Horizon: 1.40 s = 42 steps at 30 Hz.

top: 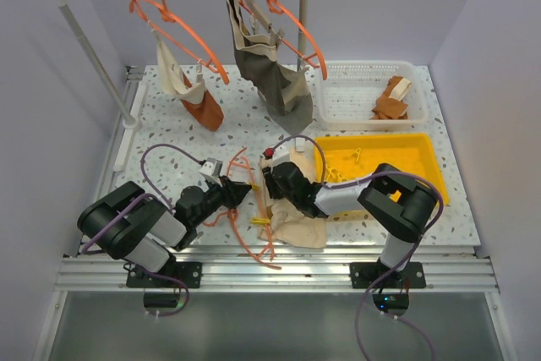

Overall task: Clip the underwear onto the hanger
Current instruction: Adjust the underwear at the center of the board.

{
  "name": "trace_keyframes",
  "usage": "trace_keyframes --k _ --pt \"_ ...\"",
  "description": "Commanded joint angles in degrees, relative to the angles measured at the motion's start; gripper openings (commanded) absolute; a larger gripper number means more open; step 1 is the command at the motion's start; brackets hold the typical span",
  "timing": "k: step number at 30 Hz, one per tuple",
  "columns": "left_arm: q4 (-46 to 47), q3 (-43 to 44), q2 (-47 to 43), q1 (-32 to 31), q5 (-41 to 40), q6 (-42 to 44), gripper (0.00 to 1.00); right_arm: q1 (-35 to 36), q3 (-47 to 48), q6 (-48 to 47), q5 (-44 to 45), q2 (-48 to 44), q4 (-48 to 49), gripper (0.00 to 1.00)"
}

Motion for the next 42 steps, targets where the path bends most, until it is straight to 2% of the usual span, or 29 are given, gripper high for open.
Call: trace_keyframes --k 1,6,10,19,28,35,42 --pt "33.43 -4.83 -0.09 -0.26 -0.09 1.53 0.00 -0.65 1.66 1.47 -1.14 2.43 -0.46 0.36" --pt "33.43 -4.83 -0.36 -0.17 -0.09 1.62 0.00 -0.82 1.66 2.70 -1.41 3.75 -0.82 0.13" --pt "33.43 -4.48 -0.36 -0.17 0.08 1.27 0.00 -0.91 1.66 2.87 -2.02 3.40 -1.08 0.00" --pt "33.43 -4.13 -0.01 -0.17 -0.44 1.01 0.00 -1.61 0.61 3.84 -8.26 1.12 -0.12 0.00" --pt "33.43 -4.48 -1.15 -0.17 -1.67 1.27 0.00 -1.79 -1.15 4.54 -14.67 -5.21 -2.05 0.00" --pt "33.43 -4.65 -2.29 -0.09 -1.68 1.01 0.00 -1.88 -2.65 5.07 -15.73 -8.81 -2.93 0.00" --pt "33.43 -5.36 -3.96 -0.17 -2.11 0.83 0.00 -2.06 -3.08 6.56 -18.02 -7.59 -0.83 0.00"
